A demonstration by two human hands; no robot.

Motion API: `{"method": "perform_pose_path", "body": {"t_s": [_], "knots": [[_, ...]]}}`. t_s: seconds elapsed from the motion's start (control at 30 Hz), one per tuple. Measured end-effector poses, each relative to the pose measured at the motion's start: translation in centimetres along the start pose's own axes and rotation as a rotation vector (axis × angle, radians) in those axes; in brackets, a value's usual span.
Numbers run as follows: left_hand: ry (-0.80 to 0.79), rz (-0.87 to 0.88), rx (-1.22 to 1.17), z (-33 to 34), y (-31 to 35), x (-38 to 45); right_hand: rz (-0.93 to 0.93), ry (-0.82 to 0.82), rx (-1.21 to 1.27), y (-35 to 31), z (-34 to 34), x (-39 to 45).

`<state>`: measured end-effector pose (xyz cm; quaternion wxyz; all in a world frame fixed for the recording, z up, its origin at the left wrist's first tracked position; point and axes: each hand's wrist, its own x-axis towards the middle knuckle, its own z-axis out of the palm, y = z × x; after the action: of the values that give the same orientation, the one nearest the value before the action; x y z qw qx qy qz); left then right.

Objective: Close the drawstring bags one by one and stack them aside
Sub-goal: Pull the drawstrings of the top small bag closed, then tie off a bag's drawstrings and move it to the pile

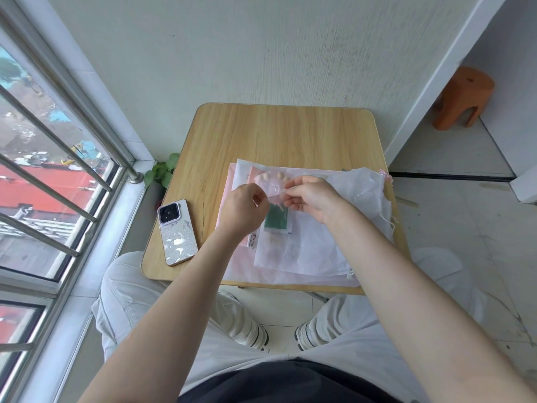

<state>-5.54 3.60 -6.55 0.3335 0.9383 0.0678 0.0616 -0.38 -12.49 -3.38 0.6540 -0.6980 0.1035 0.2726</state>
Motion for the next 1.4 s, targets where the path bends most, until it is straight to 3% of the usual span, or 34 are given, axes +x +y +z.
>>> {"method": "perform_pose_path", "body": {"t_s": [0.13,0.23,0.3,0.43,0.53,0.6,0.67,0.73,0.83,0.9,0.97,1.07,1.2,1.27,1.4], "knots": [[-0.084,-0.077,0.222,-0.4,0.1,0.2,-0.060,0.136,0.061,0.3,0.1,0.6],[-0.130,-0.086,0.296,-0.7,0.3,0.8,-0.076,0.142,0.097,0.4,0.4,0.6],[-0.147,-0.058,0.230,-0.8,0.0,1.4,-0.097,0.096,0.116,-0.1,-0.1,0.5],[-0.233,0.170,0.043,-1.6,0.5,2.7,-0.156,-0.087,0.039,-2.0,-0.9,-0.1],[-0.106,0.238,0.091,-1.6,1.8,4.3,-0.233,-0.125,0.042,-3.6,-0.6,0.0],[-0.024,0.123,-0.120,-2.4,2.9,5.3,-0.275,0.029,0.075,-4.4,-0.8,0.9],[-0.077,-0.098,-0.581,-3.4,3.9,5.9,-0.249,0.179,0.055,-4.4,-1.7,2.0],[-0.146,-0.225,-0.861,-4.0,4.5,6.3,-0.091,0.048,0.182,-3.9,-2.1,2.5],[-0.194,-0.388,-1.055,-3.2,4.2,6.8,0.070,-0.251,0.409,-2.7,-1.5,2.5],[-0.203,-0.526,-1.120,-2.5,3.4,7.3,0.102,-0.263,0.518,-2.3,-0.9,2.7],[-0.205,-0.647,-1.081,-1.9,2.6,8.3,0.142,-0.190,0.542,-2.3,-0.3,3.8],[-0.204,-0.718,-0.894,-0.9,2.3,10.8,0.166,-0.036,0.371,-3.1,-0.1,6.9],[-0.053,-0.568,-0.923,-0.9,3.8,16.3,-0.065,0.128,0.271,-8.1,-0.7,12.3],[-0.049,-0.486,-0.959,-1.3,4.2,18.9,-0.201,0.166,0.109,-10.7,-2.0,13.7],[-0.117,-0.441,-0.683,-1.2,3.8,20.7,-0.212,0.228,-0.214,-11.5,-3.9,14.2]]}}
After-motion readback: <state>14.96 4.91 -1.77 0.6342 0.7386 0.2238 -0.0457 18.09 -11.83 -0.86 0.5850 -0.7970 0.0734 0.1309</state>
